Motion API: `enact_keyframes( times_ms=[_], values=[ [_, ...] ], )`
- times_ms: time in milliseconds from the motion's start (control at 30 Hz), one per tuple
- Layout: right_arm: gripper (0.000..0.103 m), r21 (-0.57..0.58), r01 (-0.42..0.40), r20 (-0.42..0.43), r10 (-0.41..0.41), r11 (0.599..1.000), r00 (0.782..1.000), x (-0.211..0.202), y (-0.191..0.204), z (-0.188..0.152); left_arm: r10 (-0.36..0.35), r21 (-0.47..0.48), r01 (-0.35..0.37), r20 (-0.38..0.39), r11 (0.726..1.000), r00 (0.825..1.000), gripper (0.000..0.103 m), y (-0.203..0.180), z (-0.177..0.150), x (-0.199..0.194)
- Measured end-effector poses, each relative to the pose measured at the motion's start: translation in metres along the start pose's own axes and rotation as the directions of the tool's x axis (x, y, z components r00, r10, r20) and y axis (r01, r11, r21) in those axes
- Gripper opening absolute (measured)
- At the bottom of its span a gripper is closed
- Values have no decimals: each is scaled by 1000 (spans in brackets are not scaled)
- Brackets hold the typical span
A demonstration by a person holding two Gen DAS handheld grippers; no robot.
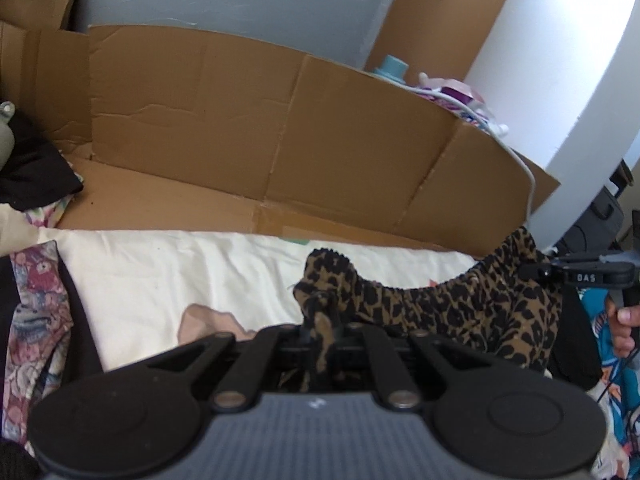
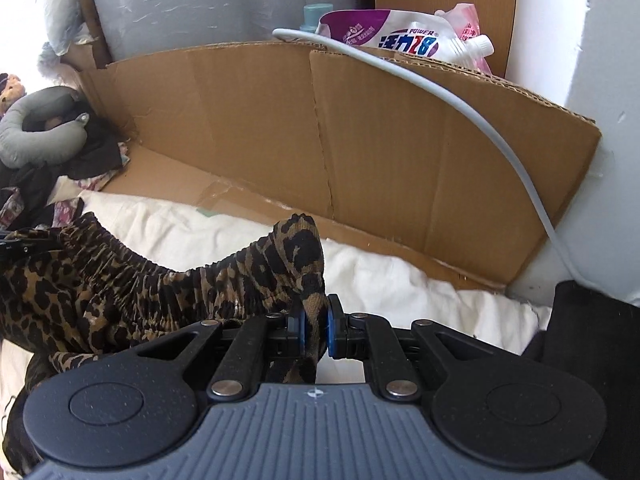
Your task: Fold clothes
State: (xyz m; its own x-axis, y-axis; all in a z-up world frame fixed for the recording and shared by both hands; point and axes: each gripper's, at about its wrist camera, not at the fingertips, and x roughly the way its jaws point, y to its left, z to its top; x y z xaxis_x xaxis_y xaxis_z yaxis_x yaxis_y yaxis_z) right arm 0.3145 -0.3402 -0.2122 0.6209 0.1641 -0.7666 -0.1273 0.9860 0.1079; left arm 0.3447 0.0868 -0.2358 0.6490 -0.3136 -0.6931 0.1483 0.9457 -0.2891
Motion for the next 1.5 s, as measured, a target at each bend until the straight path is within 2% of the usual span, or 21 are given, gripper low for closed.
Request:
enact_keyframes(
  times_ms=[267, 367, 467, 600, 633, 700, 767, 800, 833, 867, 900, 1067, 1267, 1500],
  values=[
    [9, 4, -20, 2, 20, 1000, 1000, 19, 7, 27, 40, 11, -41, 47, 999, 998, 2, 5, 23, -5],
    [9, 3, -24, -14, 24, 1000, 1000, 30, 13, 35, 69, 45, -70, 15, 997, 998, 2, 7, 26, -1],
    [9, 20, -28, -39, 29, 999, 999, 45, 17, 39, 84, 12, -84, -7, 996, 996, 2, 18, 29, 2],
    [10, 11, -9, -69, 10, 1000, 998, 67, 23, 35, 127, 1, -127, -35, 992, 991, 3, 33, 25, 27],
    [10, 16, 3, -80, -2, 1000, 997, 73, 22, 34, 131, -6, -131, -52, 991, 990, 3, 36, 22, 36],
    [15, 42, 49, -109, -44, 998, 993, 83, 18, 29, 161, 11, -161, -88, 987, 983, 12, 35, 15, 51],
    [18, 84, 86, -126, -75, 993, 989, 88, 10, 25, 202, 10, -202, -108, 979, 973, 14, 33, 10, 55],
    [29, 103, 89, -122, -76, 991, 990, 86, 6, 24, 203, 0, -204, -101, 979, 974, 17, 33, 8, 52],
    [33, 117, 85, -111, -72, 989, 991, 82, 3, 23, 195, -6, -197, -86, 980, 977, 20, 32, 7, 47],
    [40, 127, 79, -103, -66, 989, 992, 77, 0, 22, 192, -10, -194, -73, 981, 979, 31, 31, 7, 42],
    [42, 134, 75, -103, -61, 988, 993, 72, -2, 21, 199, -10, -200, -67, 980, 978, 40, 30, 6, 38],
    [43, 167, 53, -101, -36, 985, 994, 50, -9, 18, 242, -27, -244, -46, 969, 969, 41, 23, 7, 16],
    [43, 173, 12, -84, 2, 985, 996, 15, -5, 3, 212, -19, -213, -51, 977, 976, 44, -3, -1, -18],
    [43, 118, -58, -57, 65, 991, 996, -30, 15, -27, 195, -8, -196, -93, 981, 976, 47, -34, -36, -58]
  ],
)
